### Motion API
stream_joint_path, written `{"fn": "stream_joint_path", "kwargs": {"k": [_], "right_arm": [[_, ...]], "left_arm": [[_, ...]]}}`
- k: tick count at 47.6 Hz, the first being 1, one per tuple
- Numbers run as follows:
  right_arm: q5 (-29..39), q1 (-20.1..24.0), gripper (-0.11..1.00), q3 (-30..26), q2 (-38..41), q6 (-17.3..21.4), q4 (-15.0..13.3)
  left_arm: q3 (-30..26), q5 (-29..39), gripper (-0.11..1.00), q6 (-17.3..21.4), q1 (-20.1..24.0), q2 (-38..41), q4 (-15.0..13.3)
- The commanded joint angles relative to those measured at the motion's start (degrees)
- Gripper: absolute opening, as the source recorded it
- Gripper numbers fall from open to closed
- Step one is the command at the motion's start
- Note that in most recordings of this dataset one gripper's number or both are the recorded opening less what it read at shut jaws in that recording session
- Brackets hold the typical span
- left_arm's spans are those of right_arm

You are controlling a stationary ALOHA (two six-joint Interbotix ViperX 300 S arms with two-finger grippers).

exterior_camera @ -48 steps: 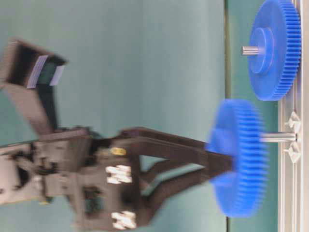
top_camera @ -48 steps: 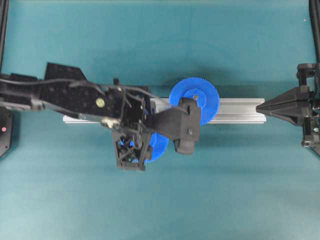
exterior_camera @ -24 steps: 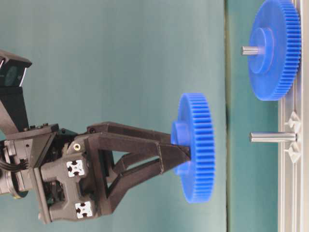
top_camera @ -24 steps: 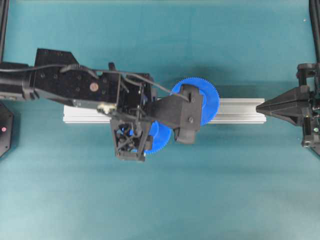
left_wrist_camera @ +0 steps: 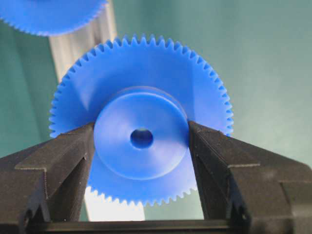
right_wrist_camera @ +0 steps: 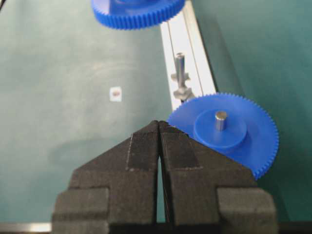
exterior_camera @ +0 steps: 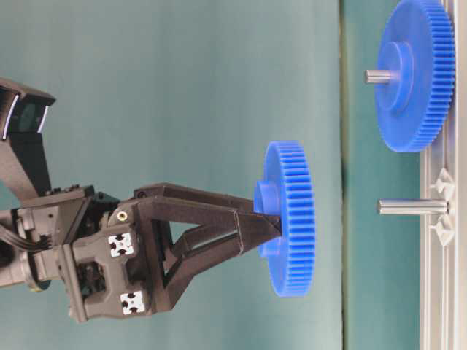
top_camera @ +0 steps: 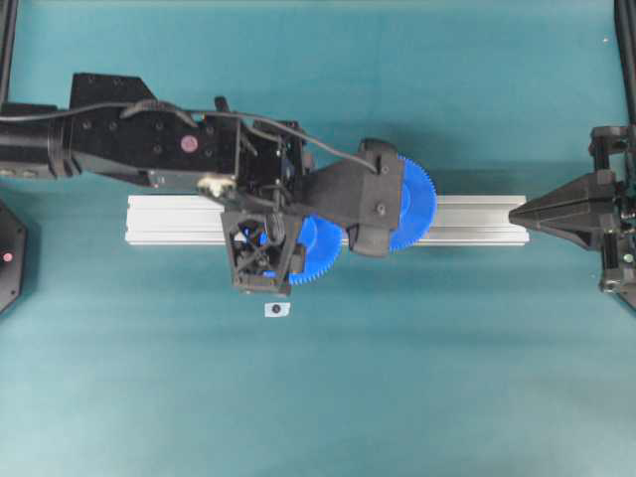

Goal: Find the location of the shaft and insert the small gear.
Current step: 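Carry the blue gear over the empty left shaft on the rail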

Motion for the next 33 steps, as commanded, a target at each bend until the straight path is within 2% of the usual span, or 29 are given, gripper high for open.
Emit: {"fn": "stream_joint_path", "kwargs": {"k": [1, 33], "right_arm": [[-0.62, 0.00, -0.01, -0.88, 0.35, 0.53, 0.00], [-0.62, -0.09, -0.01, -0.79, 0.35, 0.53, 0.09]], "left_arm": [[-1.76, -0.35, 0.63, 0.53, 0.35, -2.02, 0.26], [-1.76, -1.85, 0.63, 2.55, 2.81, 0.35, 0.18]]}}
